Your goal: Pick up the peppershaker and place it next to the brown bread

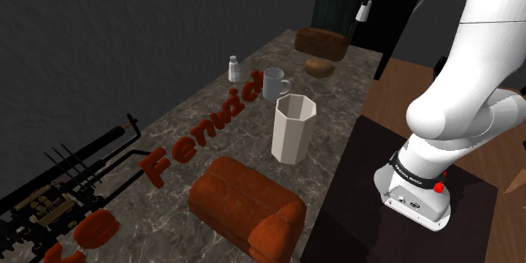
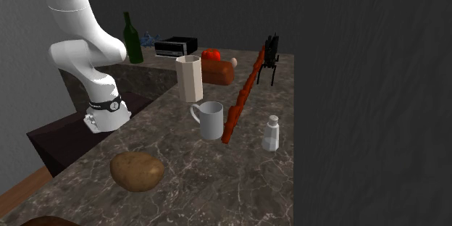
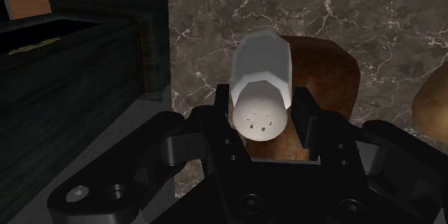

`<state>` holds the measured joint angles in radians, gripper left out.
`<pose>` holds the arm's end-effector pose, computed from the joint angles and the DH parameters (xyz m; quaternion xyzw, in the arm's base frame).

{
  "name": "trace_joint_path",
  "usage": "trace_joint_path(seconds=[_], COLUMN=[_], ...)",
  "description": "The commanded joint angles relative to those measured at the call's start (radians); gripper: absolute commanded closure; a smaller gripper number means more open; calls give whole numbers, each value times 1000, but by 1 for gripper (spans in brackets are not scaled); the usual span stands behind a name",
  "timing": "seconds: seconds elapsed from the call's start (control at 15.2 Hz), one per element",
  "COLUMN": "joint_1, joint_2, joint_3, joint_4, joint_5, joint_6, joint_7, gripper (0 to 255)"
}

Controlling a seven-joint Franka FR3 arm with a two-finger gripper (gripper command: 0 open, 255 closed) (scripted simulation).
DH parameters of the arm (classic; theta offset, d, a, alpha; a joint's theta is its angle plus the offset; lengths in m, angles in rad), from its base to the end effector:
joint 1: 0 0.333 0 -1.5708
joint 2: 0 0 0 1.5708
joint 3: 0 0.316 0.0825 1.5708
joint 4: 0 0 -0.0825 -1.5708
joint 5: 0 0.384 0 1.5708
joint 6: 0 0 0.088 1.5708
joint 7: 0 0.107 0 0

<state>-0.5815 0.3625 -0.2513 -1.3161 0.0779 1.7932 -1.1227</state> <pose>0.4823 -0.4762 0.5496 0.9869 0.1485 0.0308 0.0548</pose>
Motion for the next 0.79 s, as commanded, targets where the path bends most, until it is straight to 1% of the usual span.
trace_joint_path(seconds=[0.0, 0.73], joint_1=[-10, -1], joint_2=[16, 9], joint_3=[-1, 1], joint_4=[9, -149], joint_5=[6, 6], joint_6=[7, 158], joint_7=[-12, -14], gripper=[255, 255])
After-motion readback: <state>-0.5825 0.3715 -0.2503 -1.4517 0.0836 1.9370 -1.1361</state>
